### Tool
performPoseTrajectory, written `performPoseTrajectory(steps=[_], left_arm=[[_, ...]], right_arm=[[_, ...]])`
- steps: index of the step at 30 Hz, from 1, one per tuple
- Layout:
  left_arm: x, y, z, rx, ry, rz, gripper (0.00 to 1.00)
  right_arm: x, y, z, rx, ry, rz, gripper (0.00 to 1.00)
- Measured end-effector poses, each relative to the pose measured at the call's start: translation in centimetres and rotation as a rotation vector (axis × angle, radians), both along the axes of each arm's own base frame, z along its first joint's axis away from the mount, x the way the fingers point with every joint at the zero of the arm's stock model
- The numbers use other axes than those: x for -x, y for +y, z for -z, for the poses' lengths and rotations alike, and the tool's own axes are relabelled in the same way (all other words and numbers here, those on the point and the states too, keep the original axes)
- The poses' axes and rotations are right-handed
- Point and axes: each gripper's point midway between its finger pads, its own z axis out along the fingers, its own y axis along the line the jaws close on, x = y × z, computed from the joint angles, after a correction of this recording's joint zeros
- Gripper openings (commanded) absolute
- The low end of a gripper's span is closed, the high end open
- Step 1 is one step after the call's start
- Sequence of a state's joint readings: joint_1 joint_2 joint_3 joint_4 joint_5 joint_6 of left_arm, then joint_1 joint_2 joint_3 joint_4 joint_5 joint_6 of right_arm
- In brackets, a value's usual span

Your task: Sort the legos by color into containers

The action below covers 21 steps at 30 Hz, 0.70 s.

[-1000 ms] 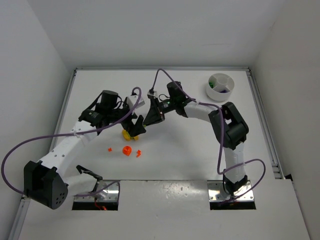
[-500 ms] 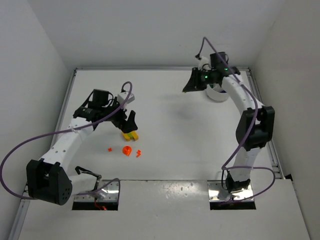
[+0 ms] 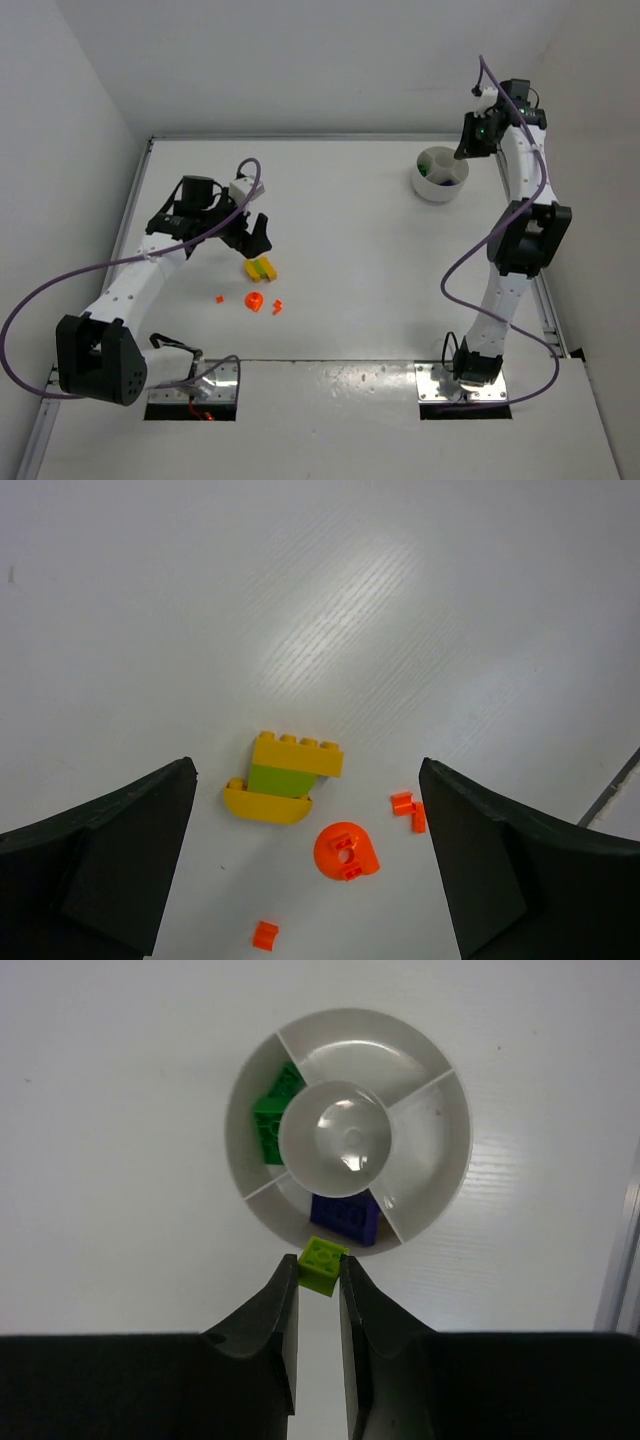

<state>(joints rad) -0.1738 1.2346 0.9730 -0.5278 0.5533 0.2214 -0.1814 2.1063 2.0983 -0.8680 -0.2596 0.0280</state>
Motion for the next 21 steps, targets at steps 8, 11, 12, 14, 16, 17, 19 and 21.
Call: performPoseTrajectory(steps=[8, 11, 12, 14, 16, 17, 19, 21], left_arm=[[-1.3, 1.0, -0.6, -0.012, -0.049, -0.093, 1.00], [-1.4, 1.2, -0.5, -0.018, -0.050, -0.100, 1.00], [-1.4, 1.2, -0.5, -0.018, -0.051, -0.100, 1.00], [-1.4, 1.2, -0.5, -0.019, -0.051, -0.100, 1.00], [-1.4, 1.2, -0.5, -0.018, -0.051, -0.100, 1.00], [-1.4, 1.2, -0.5, -0.019, -0.051, -0.101, 1.00], [-1.4, 1.2, -0.5, -0.018, -0.051, -0.101, 1.00], [-1.5, 1.2, -0.6, -0.017, -0.052, -0.102, 1.00]], right_arm=[[0.0, -1.9, 5.2, 0.027, 0.127, 0.050, 0.00], [-0.2, -2.6, 5.5, 0.036, 0.131, 0.077, 0.00], [-0.2, -2.9, 5.5, 0.039, 0.131, 0.089, 0.00], [-0.4, -3.3, 5.3, 0.050, 0.121, 0.109, 0.00], [-1.0, -3.7, 5.0, 0.062, 0.103, 0.125, 0.00], [-1.3, -3.9, 4.9, 0.067, 0.093, 0.131, 0.00], [-1.8, -4.1, 4.9, 0.072, 0.083, 0.139, 0.00], [-2.0, -4.3, 5.2, 0.073, 0.083, 0.146, 0.00]])
